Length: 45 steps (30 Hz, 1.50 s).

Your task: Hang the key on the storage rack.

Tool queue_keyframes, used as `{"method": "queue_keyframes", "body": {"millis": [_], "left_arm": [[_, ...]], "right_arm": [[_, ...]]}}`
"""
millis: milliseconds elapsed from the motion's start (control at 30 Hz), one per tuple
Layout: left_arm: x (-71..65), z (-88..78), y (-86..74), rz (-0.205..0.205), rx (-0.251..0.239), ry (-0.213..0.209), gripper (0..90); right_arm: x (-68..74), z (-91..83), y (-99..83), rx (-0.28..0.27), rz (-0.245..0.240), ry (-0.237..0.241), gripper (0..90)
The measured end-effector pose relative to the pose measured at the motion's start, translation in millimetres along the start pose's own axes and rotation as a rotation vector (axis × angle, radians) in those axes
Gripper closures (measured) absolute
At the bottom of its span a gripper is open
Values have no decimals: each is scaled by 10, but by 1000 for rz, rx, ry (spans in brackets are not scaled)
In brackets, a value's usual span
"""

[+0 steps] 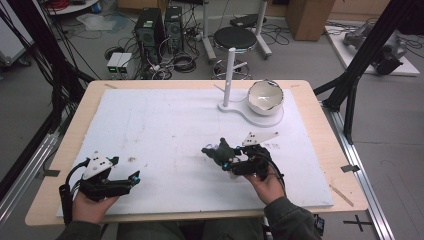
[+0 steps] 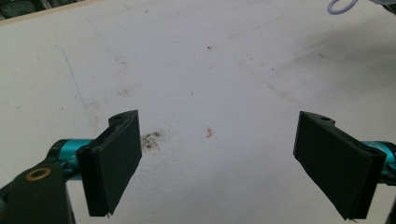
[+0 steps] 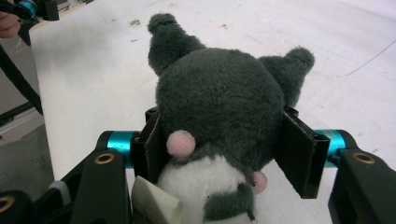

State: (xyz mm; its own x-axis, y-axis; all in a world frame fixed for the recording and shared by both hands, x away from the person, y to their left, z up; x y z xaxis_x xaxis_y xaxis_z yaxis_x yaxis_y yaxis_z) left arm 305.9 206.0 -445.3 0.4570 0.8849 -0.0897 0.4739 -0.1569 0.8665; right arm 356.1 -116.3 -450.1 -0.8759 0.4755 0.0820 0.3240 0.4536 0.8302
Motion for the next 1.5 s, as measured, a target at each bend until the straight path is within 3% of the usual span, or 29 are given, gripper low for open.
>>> {"method": "queue_keyframes", "body": {"millis": [500,900,1500], "left_arm": [[5,-2,10,0,-6,-2,156],[11,-8,13,-3,-7,0,156],[8,-10,20,-6,-13,-1,156]], "right_arm": [[-95,-178,192,-12,-34,27,400],[-195,-291,447,-55,-50,29,400],[-326,-300,661,-75,-49,26,400]]}}
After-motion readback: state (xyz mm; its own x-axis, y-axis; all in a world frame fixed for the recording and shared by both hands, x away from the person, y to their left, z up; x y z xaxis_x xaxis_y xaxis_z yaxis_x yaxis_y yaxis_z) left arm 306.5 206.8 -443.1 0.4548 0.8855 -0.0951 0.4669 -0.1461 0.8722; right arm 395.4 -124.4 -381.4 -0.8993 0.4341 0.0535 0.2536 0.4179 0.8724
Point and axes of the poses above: each handheld gripper's, and its own axes: z roughly forward along the jaws, y roughly out of its top, x roughly to its left, the point moved 9 cm from there along z, roughly forward along the jaws, and after that the axes turned 7 degrees about -z, right-handed, at the moved point
